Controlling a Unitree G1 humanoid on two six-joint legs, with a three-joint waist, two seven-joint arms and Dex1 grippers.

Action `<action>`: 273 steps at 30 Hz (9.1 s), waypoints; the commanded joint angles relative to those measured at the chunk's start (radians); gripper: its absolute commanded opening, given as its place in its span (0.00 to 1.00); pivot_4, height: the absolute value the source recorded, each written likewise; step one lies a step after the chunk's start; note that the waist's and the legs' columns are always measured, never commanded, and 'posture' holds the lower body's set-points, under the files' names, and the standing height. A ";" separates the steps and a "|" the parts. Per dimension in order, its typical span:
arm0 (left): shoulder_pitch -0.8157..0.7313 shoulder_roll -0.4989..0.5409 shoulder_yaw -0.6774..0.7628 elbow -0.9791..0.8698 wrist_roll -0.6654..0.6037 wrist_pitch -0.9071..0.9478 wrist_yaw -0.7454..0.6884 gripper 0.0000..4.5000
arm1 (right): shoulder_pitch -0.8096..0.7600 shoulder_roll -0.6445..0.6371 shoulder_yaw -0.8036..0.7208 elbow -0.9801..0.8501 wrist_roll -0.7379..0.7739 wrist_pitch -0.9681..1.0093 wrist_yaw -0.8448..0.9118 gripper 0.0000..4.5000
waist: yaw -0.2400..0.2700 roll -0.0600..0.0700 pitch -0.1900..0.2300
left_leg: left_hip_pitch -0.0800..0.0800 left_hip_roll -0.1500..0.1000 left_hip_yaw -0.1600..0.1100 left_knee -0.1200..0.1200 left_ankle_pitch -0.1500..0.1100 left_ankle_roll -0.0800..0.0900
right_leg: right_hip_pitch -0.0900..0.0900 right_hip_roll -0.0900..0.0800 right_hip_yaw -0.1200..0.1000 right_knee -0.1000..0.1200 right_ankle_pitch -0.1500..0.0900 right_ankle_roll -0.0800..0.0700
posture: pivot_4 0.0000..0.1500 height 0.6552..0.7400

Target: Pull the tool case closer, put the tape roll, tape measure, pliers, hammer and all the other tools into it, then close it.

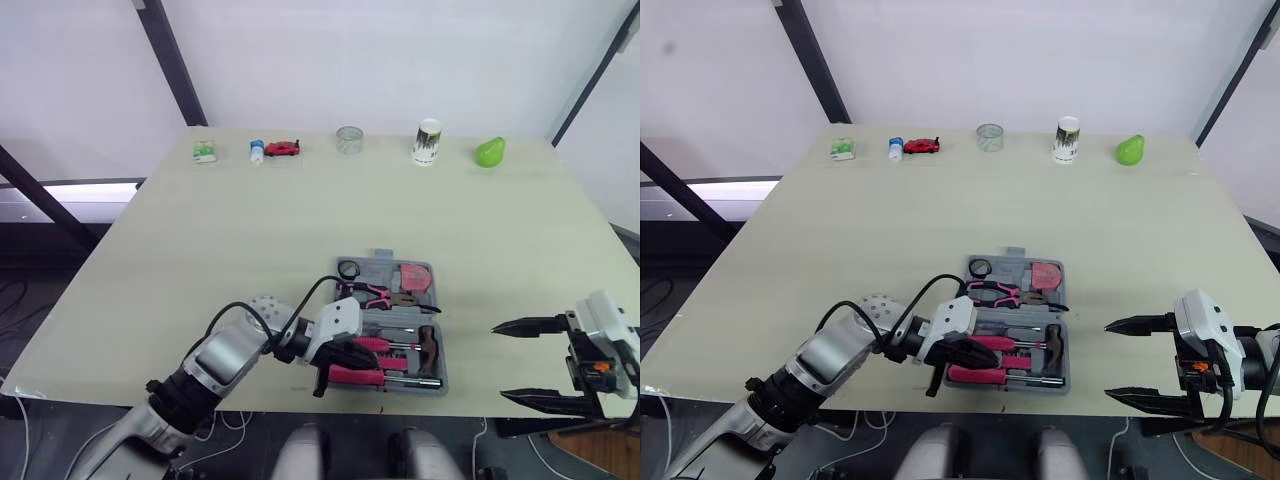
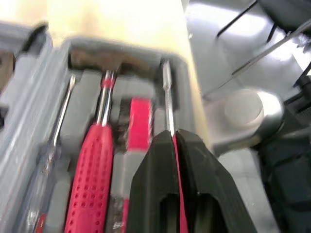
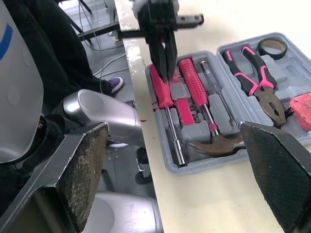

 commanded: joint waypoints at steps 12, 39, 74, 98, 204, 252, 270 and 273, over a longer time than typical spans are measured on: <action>0.153 -0.045 -0.012 0.154 0.139 -0.321 0.039 0.02 | -0.008 0.067 0.031 -0.046 0.026 0.002 -0.071 1.00 | 0.001 0.009 -0.020 | 0.003 0.000 0.003 -0.001 0.000 0.000 | 0.003 0.000 0.001 -0.001 0.000 0.000 | 1.00 1.00; 0.710 -0.117 0.820 -0.178 -0.362 -0.133 0.273 0.68 | -0.109 0.355 0.148 0.362 -0.195 -0.238 -0.320 1.00 | -0.018 0.007 -0.011 | 0.002 0.001 0.005 -0.002 0.000 0.000 | 0.000 -0.002 0.001 -0.001 -0.002 -0.003 | 1.00 1.00; -0.119 0.062 0.278 0.528 0.048 -0.216 -0.157 0.00 | -0.639 0.158 0.607 0.541 -0.573 0.022 -0.256 0.01 | -0.018 0.006 -0.009 | -0.015 0.002 0.013 -0.001 0.000 0.000 | -0.019 0.001 0.007 0.000 0.001 0.000 | 1.00 1.00; -0.242 -0.147 0.221 0.703 0.173 -0.332 -0.175 0.00 | -0.813 0.310 0.815 0.581 -0.715 0.056 -0.160 0.01 | -0.023 0.006 -0.009 | -0.015 0.001 0.010 0.004 0.000 0.000 | -0.018 0.001 0.005 0.004 0.001 0.001 | 1.00 1.00; 0.613 0.006 0.765 -0.289 -0.370 -0.005 0.176 0.99 | -0.265 0.248 0.105 0.532 -0.152 -0.132 -0.062 1.00 | -0.025 0.003 -0.008 | 0.001 0.006 0.015 0.001 0.000 0.000 | -0.010 0.001 0.015 0.010 0.000 -0.001 | 1.00 1.00; 0.287 -0.058 0.264 0.313 -0.003 -0.458 -0.135 0.01 | -1.211 0.582 0.653 1.347 -0.418 0.527 -0.062 1.00 | -0.052 0.005 -0.008 | -0.001 0.005 0.015 -0.002 0.000 0.000 | -0.013 0.003 0.014 0.011 0.001 -0.001 | 1.00 1.00; 0.393 0.012 0.390 0.081 -0.187 -0.328 -0.132 0.01 | -1.140 0.526 0.444 1.069 -0.230 0.799 -0.035 1.00 | -0.055 0.006 -0.007 | -0.002 0.007 0.014 -0.004 0.000 0.000 | -0.016 0.002 0.014 0.011 0.001 -0.001 | 1.00 1.00; 0.484 0.107 0.522 -0.066 -0.322 -0.178 -0.116 0.01 | -1.068 0.485 0.418 0.894 -0.146 0.904 -0.045 1.00 | -0.054 0.005 -0.007 | -0.008 0.008 0.011 -0.003 0.000 0.000 | -0.020 0.001 0.012 0.011 0.001 0.000 | 1.00 1.00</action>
